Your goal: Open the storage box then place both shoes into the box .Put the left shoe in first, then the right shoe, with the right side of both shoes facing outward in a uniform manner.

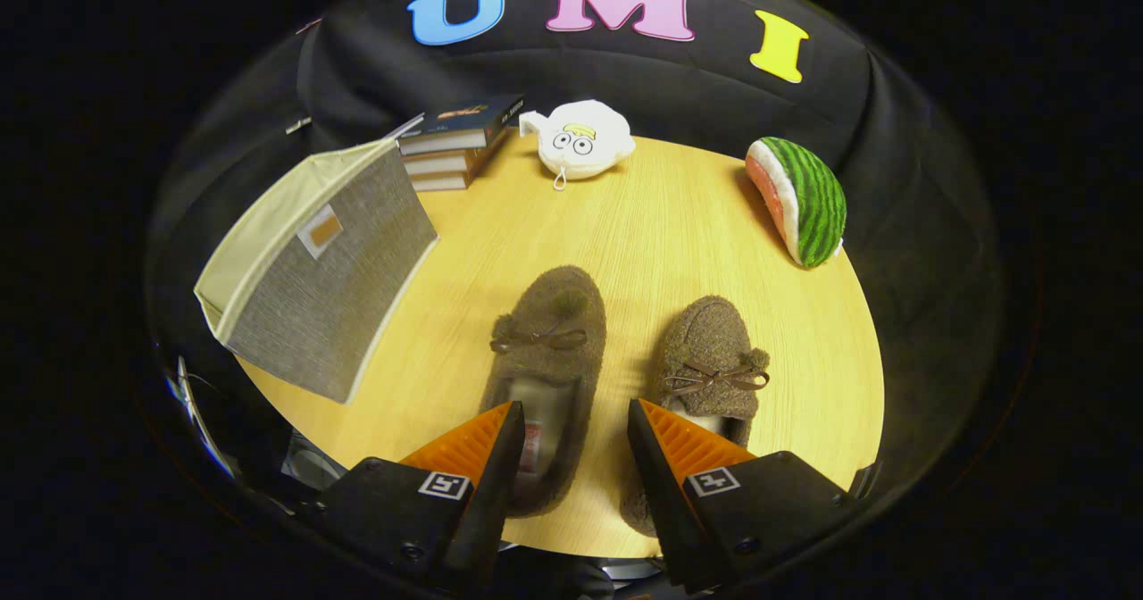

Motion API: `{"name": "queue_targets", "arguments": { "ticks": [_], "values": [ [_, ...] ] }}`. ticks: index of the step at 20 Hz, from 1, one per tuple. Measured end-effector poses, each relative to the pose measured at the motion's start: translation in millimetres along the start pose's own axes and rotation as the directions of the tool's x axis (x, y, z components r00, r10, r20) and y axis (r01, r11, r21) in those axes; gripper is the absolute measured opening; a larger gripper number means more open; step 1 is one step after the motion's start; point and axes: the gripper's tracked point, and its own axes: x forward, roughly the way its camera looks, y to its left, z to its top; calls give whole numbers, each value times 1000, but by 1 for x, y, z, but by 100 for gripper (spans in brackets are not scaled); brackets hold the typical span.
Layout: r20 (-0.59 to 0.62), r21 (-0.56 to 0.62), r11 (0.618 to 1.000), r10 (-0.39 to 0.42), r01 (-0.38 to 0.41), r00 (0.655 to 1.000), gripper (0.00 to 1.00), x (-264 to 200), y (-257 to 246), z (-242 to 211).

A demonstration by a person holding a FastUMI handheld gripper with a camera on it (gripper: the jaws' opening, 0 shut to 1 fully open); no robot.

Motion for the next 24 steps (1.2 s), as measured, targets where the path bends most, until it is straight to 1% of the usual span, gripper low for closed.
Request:
{"name": "queue_targets", "arguments": {
  "ticks": [2, 4, 5, 10, 11, 12, 13, 14, 15, 16, 17, 20, 24],
  "values": [
    [-25, -30, 999, -23, 23, 999, 72, 17, -3, -5],
    [-37, -26, 999, -40, 39, 999, 68, 28, -3, -8],
    [-39, -13, 999, -42, 41, 998, 60, 35, -3, -6],
    [-30, 88, 992, -84, 87, 996, 41, 54, -7, 10],
    [-43, 108, 990, -84, 89, 995, 32, 56, -6, 10],
    [-47, 122, 988, -90, 95, 995, 30, 56, -7, 10],
    [-46, 134, 984, -109, 114, 993, 23, 55, -10, 12],
    [-49, 154, 980, -117, 123, 992, 19, 54, -12, 12],
    [-55, 177, 977, -114, 122, 992, 11, 52, -10, 12],
    [-58, 208, 971, -105, 115, 993, 11, 48, -9, 13],
    [-56, 235, 966, -97, 107, 994, 8, 44, -7, 16],
    [-29, 293, 952, -87, 91, 996, 8, 23, -3, 32],
    [31, 332, 942, -63, 49, 998, 8, -10, 16, 76]
  ]
}}
